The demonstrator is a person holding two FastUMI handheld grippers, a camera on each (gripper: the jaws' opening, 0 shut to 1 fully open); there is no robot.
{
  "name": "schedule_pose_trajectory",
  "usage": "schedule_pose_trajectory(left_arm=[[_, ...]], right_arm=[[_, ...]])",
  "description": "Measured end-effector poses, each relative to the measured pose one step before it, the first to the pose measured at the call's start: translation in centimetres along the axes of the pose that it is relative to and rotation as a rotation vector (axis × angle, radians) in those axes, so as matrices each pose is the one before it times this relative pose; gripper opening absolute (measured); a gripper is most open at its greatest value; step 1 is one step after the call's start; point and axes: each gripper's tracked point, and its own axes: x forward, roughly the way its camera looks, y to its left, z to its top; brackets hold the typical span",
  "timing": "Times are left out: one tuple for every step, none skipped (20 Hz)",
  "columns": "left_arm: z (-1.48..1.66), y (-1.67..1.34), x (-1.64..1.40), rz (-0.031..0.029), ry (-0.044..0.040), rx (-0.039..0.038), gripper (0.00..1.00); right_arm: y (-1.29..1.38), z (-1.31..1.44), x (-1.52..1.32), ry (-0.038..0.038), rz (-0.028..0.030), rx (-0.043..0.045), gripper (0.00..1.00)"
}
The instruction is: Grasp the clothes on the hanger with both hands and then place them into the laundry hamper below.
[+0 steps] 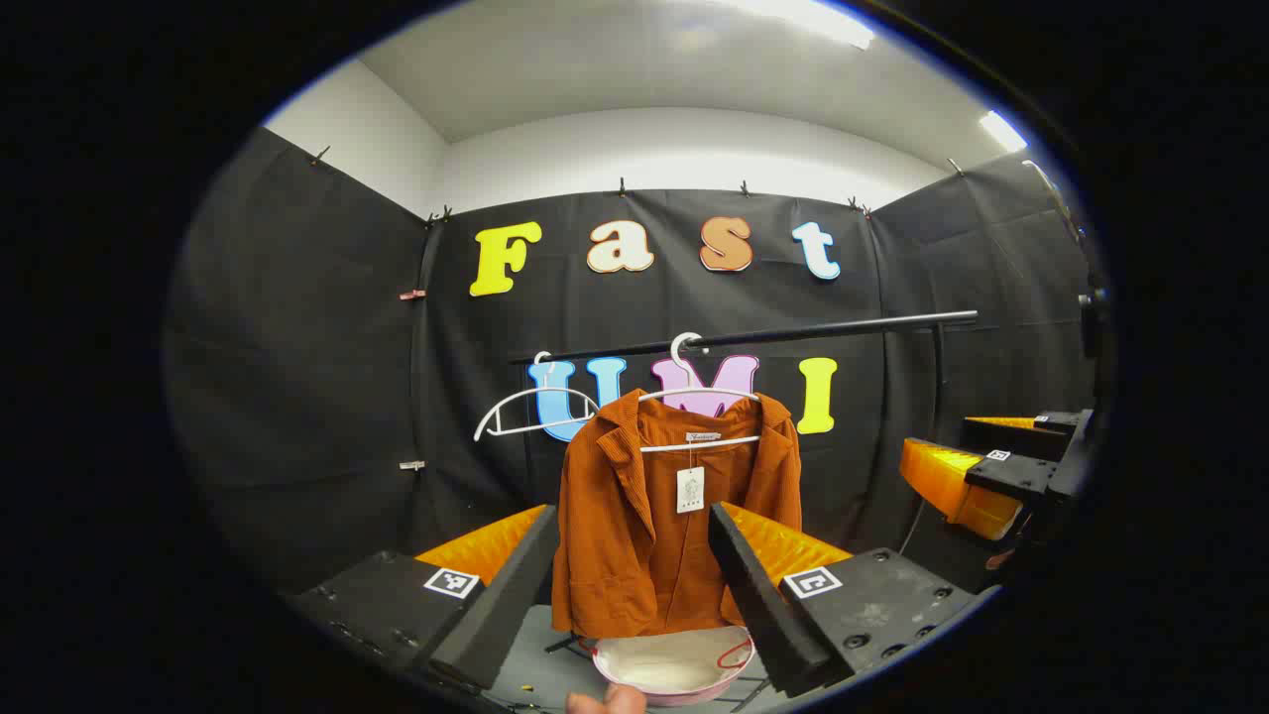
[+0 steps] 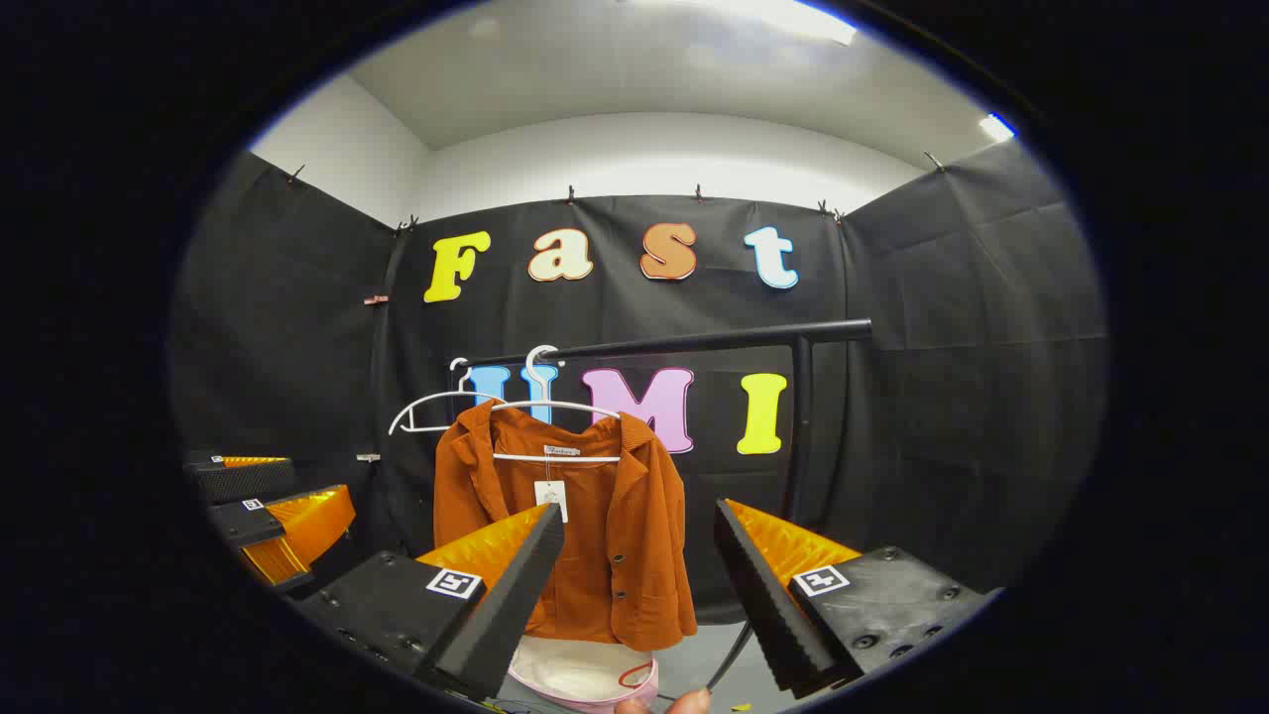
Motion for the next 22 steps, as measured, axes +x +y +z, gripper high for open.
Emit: schedule_pose_trajectory(left_arm=[[-0.021, -0.054, 0.073, -0.00356, 0.00260, -0.00152, 0.94], [-0.054, 0.128, 0.065, -0.00006, 0.00076, 0.00090, 0.96], [0.056, 0.092, 0.007, -0.00110, -0.00053, 0.00231, 0.94], [-0.065, 0.033, 0.038, -0.00267, -0.00284, 0.00347, 0.94], [0.076, 0.053, 0.115, -0.00391, -0.00108, 0.00334, 0.93], [-0.141, -0.043, 0.162, -0.00447, 0.00004, 0.00161, 0.93], [0.040, -0.081, 0.098, -0.00391, 0.00067, 0.00059, 0.93], [-0.161, -0.050, -0.021, -0.00337, 0.00203, -0.00122, 0.94], [-0.021, -0.081, 0.089, -0.00339, 0.00115, -0.00162, 0.94], [0.048, 0.028, -0.067, -0.00296, -0.00121, -0.00285, 0.94], [0.132, -0.064, -0.027, -0.00401, -0.00154, -0.00263, 0.94], [0.021, -0.021, -0.027, -0.00279, -0.00264, -0.00036, 0.94], [0.131, 0.129, -0.043, 0.00023, -0.00090, 0.00087, 0.94], [-0.049, 0.161, -0.015, -0.00108, -0.00040, 0.00111, 0.94], [0.107, 0.170, -0.050, -0.00036, -0.00191, -0.00088, 0.94], [-0.062, 0.157, -0.082, -0.00356, -0.00207, -0.00300, 0.94], [0.085, 0.117, 0.020, -0.00444, -0.00269, -0.00555, 0.94], [0.012, 0.196, 0.020, -0.00646, -0.00177, -0.00751, 0.94], [-0.032, 0.020, 0.122, -0.01091, 0.00000, -0.00693, 0.94], [-0.204, 0.078, 0.197, -0.01325, -0.00065, -0.00257, 0.93], [-0.108, 0.107, 0.203, -0.01350, -0.00010, 0.00188, 0.93], [-0.338, 0.124, 0.293, -0.01518, 0.00303, 0.00325, 0.95]], right_arm=[[0.148, -0.071, -0.079, 0.00069, -0.00088, 0.00099, 0.99], [-0.005, -0.046, -0.016, -0.00110, -0.00209, 0.00184, 0.98], [0.054, 0.125, -0.062, -0.00436, 0.00106, 0.00382, 0.98], [0.113, 0.004, -0.045, -0.00176, -0.00275, -0.00007, 0.98], [-0.056, -0.045, -0.023, -0.00225, -0.00113, -0.00171, 0.98], [-0.122, -0.044, 0.029, -0.00023, -0.00702, -0.00506, 0.98], [-0.377, -0.026, 0.007, -0.00153, -0.01561, -0.00654, 0.96], [-0.279, 0.139, -0.058, -0.00400, -0.00919, -0.00004, 0.98], [0.017, 0.019, 0.005, -0.00011, -0.00491, 0.00113, 0.98], [0.053, 0.004, -0.094, -0.00043, -0.00246, -0.00149, 0.98], [0.074, 0.002, -0.037, -0.00183, -0.00036, -0.00331, 0.98], [0.008, 0.115, -0.050, -0.00082, -0.00225, -0.00256, 0.98], [0.057, 0.072, -0.044, -0.00144, 0.00204, 0.00253, 0.98], [0.219, 0.018, -0.100, 0.00268, -0.00014, 0.00250, 0.98], [0.193, -0.024, -0.075, 0.00125, 0.00163, 0.00250, 0.98], [0.199, 0.019, -0.124, 0.00317, 0.00173, 0.00127, 0.98], [0.246, -0.019, -0.112, -0.00062, 0.00091, 0.00015, 0.98], [0.254, 0.095, -0.024, -0.00201, 0.00089, 0.00057, 0.98], [0.374, -0.015, -0.012, 0.00073, 0.00151, 0.00172, 0.98], [0.403, -0.116, 0.123, 0.00324, -0.00069, 0.00187, 0.98], [0.455, 0.006, 0.180, 0.00111, 0.00237, 0.00351, 0.98], [0.291, 0.051, 0.212, -0.00280, -0.00218, 0.00142, 0.98]])
